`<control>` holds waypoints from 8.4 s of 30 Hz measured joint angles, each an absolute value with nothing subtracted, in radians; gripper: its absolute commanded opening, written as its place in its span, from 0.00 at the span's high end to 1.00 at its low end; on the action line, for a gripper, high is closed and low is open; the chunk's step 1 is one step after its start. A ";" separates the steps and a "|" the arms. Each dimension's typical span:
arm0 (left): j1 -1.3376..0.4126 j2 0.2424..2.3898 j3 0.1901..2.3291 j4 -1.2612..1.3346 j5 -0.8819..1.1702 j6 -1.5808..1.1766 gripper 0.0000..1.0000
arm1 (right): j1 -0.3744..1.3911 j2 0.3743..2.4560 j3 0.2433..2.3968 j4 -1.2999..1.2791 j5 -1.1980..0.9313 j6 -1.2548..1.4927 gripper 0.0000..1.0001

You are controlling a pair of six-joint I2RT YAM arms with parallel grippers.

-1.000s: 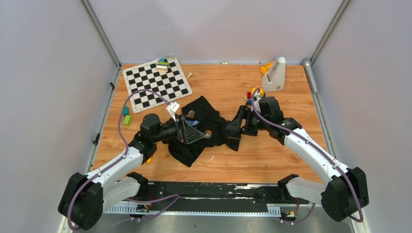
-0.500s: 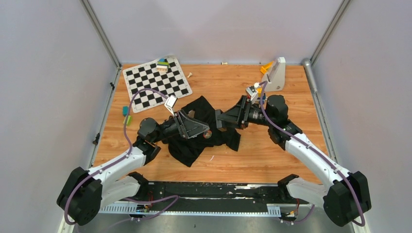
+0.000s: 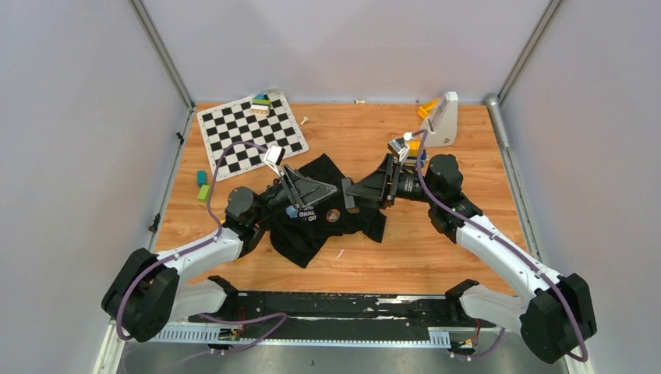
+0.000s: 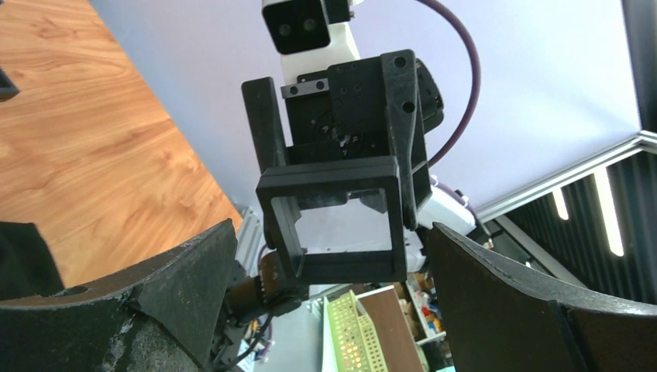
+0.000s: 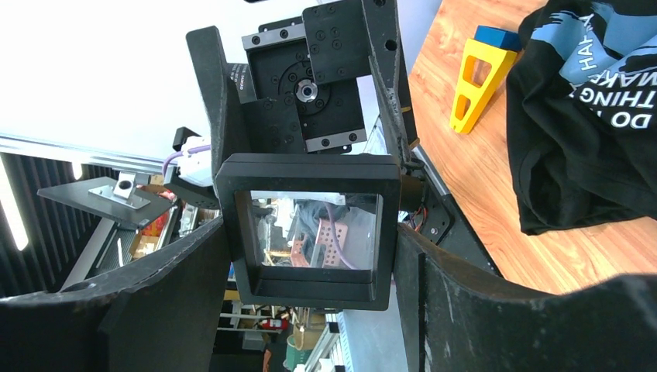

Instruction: Remove the brooch from the garment

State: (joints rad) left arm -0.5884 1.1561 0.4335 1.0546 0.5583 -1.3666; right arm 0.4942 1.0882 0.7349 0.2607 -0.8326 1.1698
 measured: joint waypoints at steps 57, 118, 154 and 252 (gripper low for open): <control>-0.666 1.273 0.485 1.227 0.514 -1.516 1.00 | 0.530 1.095 0.724 0.403 -0.865 1.212 0.53; -0.654 1.164 0.582 0.864 0.556 -1.343 0.30 | 0.539 1.057 0.742 0.301 -0.803 1.132 0.53; -0.657 1.212 0.589 0.602 0.558 -1.122 1.00 | 0.576 0.879 0.790 -0.147 -0.541 0.829 0.15; -0.567 1.842 0.795 0.525 0.691 -0.939 1.00 | 0.609 1.418 0.824 -0.297 -0.064 0.562 0.79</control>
State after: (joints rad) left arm -0.5667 1.8420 0.7948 0.5251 0.6910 -0.9394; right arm 0.6090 1.4178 0.8238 -0.2974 -0.0643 0.5621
